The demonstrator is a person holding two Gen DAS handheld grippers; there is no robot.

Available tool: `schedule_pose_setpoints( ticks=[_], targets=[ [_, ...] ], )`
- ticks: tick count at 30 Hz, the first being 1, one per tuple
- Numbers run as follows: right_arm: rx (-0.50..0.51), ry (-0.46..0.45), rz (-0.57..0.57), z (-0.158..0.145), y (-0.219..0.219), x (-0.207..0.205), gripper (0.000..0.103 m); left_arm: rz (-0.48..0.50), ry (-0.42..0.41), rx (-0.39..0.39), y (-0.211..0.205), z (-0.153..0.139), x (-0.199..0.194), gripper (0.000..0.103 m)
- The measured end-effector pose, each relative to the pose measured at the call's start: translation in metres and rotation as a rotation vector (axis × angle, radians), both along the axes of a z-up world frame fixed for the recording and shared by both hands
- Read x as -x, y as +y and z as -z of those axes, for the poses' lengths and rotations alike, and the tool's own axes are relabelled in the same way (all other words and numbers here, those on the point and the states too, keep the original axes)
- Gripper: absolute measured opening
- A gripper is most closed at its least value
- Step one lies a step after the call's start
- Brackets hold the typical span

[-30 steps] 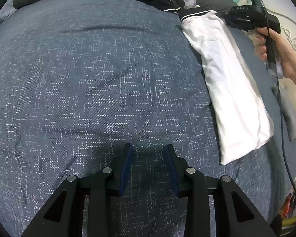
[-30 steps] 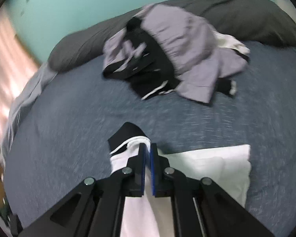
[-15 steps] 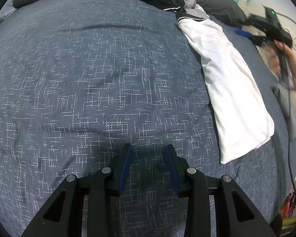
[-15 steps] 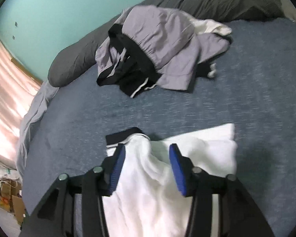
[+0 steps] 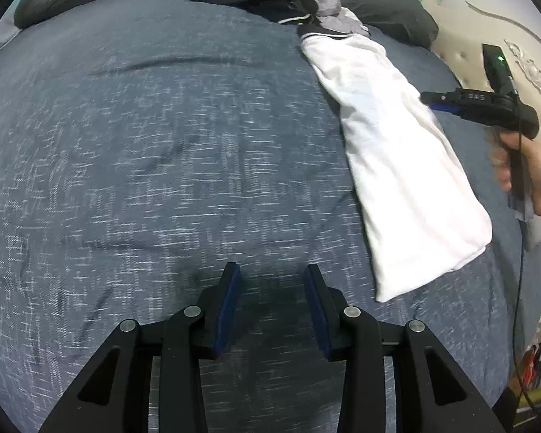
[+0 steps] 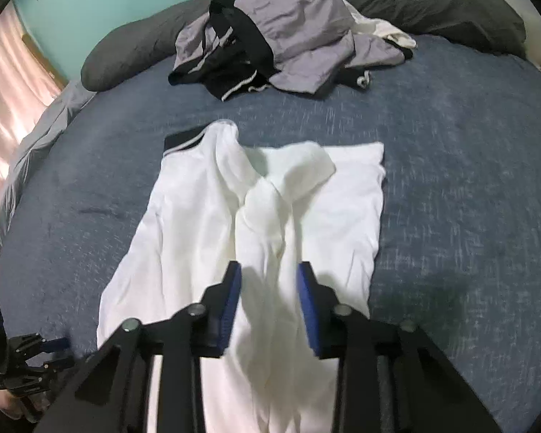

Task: Fold clothes
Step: 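Pinch and release the polo body with the right tool to smooth it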

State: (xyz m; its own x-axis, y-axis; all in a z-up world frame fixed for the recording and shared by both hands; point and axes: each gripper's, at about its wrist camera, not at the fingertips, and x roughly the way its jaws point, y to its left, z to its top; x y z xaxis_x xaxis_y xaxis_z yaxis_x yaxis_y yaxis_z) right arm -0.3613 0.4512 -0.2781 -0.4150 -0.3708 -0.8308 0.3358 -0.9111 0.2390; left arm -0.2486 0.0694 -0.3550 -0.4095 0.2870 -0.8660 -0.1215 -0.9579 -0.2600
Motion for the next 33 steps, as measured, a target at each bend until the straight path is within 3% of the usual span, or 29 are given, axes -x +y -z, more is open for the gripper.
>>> schedule_pose_setpoints(
  ticks=[7, 18, 33],
  targets=[
    [0.006, 0.013, -0.005, 0.004, 0.000, -0.004, 0.003, 0.047, 0.013, 0.026, 0.039, -0.008, 0.016, 0.040],
    [0.042, 0.038, 0.081, -0.001, 0.028, 0.003, 0.002, 0.059, -0.006, 0.082, 0.085, 0.001, 0.044, 0.040],
    [0.054, 0.029, 0.106, 0.010, 0.050, -0.001, 0.002, 0.061, 0.057, 0.265, 0.101, 0.000, 0.044, 0.040]
  ],
)
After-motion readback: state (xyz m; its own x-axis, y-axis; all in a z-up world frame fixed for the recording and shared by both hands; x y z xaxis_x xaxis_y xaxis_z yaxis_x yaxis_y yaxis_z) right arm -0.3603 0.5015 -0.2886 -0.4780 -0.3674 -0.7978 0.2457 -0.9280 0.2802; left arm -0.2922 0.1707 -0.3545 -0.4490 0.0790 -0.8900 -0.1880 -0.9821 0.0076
